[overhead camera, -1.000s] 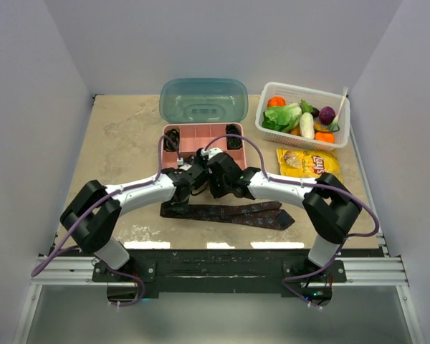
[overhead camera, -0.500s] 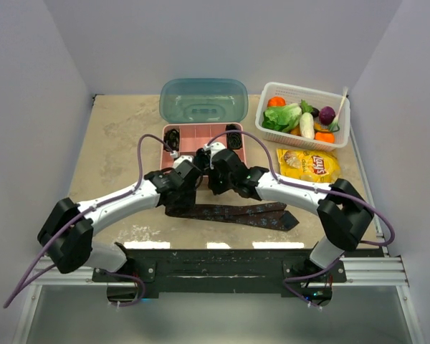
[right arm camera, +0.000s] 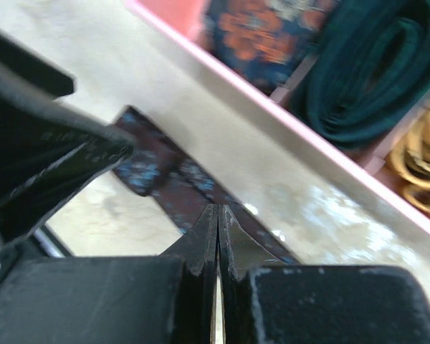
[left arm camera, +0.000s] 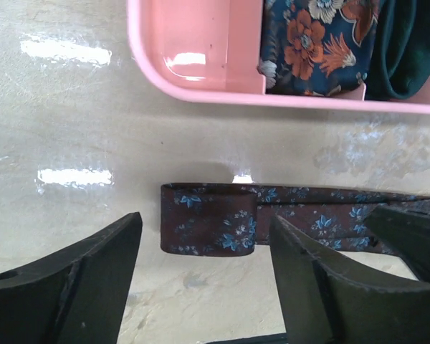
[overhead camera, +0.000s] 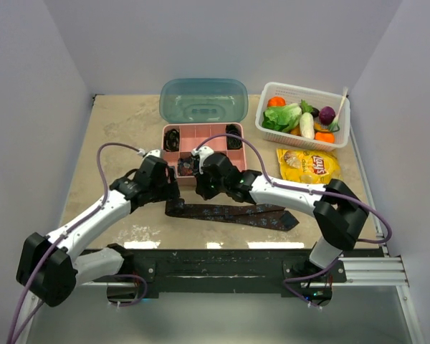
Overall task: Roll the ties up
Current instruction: Roll the tie at the center of the board.
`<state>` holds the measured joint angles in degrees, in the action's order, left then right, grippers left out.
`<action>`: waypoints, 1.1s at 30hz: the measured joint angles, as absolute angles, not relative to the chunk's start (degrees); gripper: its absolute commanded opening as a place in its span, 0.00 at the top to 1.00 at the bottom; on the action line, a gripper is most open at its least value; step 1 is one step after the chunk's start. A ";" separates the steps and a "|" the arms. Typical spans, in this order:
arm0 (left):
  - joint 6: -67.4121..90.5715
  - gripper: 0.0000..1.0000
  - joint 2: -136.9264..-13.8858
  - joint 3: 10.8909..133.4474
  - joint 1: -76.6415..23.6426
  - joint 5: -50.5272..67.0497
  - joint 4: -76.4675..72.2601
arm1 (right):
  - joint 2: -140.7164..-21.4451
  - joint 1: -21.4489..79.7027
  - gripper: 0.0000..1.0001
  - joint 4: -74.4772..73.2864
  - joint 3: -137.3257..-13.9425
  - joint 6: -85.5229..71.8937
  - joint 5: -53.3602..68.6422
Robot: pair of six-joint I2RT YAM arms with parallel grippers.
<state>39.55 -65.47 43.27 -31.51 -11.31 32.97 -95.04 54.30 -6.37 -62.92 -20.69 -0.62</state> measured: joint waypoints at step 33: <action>39.92 0.20 -57.41 20.08 4.86 36.64 8.64 | -107.79 58.48 1.00 -1.58 -70.22 -23.09 6.94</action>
